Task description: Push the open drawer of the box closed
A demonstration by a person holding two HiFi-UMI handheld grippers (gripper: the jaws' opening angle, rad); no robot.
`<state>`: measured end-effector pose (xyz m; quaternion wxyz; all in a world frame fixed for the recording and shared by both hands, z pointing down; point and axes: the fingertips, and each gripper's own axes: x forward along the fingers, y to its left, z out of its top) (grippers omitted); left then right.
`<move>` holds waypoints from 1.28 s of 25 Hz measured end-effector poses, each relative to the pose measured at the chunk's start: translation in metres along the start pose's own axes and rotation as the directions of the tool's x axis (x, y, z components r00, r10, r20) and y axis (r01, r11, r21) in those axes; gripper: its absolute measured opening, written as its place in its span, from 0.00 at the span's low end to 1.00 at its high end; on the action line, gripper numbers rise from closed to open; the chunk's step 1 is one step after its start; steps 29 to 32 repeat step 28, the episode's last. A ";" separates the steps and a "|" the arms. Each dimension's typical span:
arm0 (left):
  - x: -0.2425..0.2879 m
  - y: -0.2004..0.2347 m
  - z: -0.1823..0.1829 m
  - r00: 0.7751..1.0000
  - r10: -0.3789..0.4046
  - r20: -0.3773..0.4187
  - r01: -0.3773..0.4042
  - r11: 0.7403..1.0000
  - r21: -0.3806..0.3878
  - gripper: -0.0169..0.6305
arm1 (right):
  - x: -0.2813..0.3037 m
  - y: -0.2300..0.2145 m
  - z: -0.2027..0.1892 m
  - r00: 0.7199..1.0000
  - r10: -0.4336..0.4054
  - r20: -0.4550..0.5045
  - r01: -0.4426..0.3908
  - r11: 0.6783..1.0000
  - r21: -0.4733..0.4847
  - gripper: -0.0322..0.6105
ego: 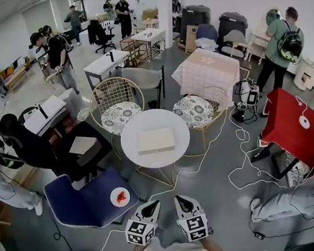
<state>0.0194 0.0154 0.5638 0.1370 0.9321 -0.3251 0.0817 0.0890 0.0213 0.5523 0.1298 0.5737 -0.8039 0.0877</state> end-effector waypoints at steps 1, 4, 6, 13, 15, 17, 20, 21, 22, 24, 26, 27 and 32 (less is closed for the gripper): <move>-0.003 -0.005 -0.003 1.000 0.003 0.003 -0.003 1.000 0.000 0.05 | -0.006 0.003 -0.004 1.000 0.002 0.000 -0.002 1.000 -0.002 0.07; -0.010 -0.014 -0.007 1.000 0.011 0.012 -0.011 1.000 0.008 0.05 | -0.020 0.011 -0.012 1.000 0.010 0.002 -0.010 1.000 -0.007 0.07; -0.014 -0.019 -0.006 1.000 0.013 0.020 -0.013 1.000 0.011 0.05 | -0.027 0.015 -0.012 1.000 0.015 0.009 -0.015 1.000 -0.007 0.07; -0.029 -0.030 -0.005 0.999 0.014 0.048 -0.014 1.000 0.016 0.05 | -0.040 0.022 -0.010 1.000 0.005 0.015 -0.005 1.000 -0.023 0.07; -0.033 -0.031 -0.004 0.998 0.015 0.057 -0.016 1.000 0.016 0.05 | -0.042 0.024 -0.010 1.000 0.003 0.019 -0.002 1.000 -0.024 0.07; -0.035 -0.032 -0.002 0.998 0.012 0.061 -0.013 1.000 0.022 0.05 | -0.045 0.024 -0.009 1.000 -0.004 0.027 0.004 1.000 -0.027 0.07; -0.037 -0.034 -0.001 0.998 0.007 0.061 -0.009 1.000 0.030 0.05 | -0.049 0.025 -0.009 1.000 -0.009 0.030 0.010 0.999 -0.031 0.07; -0.038 -0.034 -0.001 0.998 0.007 0.061 -0.009 0.999 0.031 0.05 | -0.049 0.025 -0.009 1.000 -0.011 0.028 0.012 0.999 -0.032 0.07; -0.039 -0.032 -0.001 0.998 0.007 0.061 -0.009 0.999 0.033 0.05 | -0.049 0.025 -0.009 1.000 -0.013 0.028 0.014 0.999 -0.033 0.07; -0.039 -0.031 -0.001 0.998 0.007 0.063 -0.010 0.999 0.035 0.05 | -0.048 0.025 -0.010 0.999 -0.018 0.027 0.019 0.999 -0.034 0.07; -0.039 -0.030 0.000 0.998 0.009 0.065 -0.011 0.999 0.037 0.05 | -0.047 0.024 -0.011 0.999 -0.021 0.025 0.022 0.999 -0.035 0.07; -0.039 -0.029 0.000 0.998 0.010 0.065 -0.013 0.999 0.038 0.05 | -0.047 0.024 -0.011 0.999 -0.023 0.025 0.024 0.999 -0.036 0.07; -0.040 -0.028 0.000 0.998 0.012 0.065 -0.014 0.999 0.038 0.05 | -0.047 0.023 -0.012 0.999 -0.024 0.024 0.025 0.999 -0.036 0.07</move>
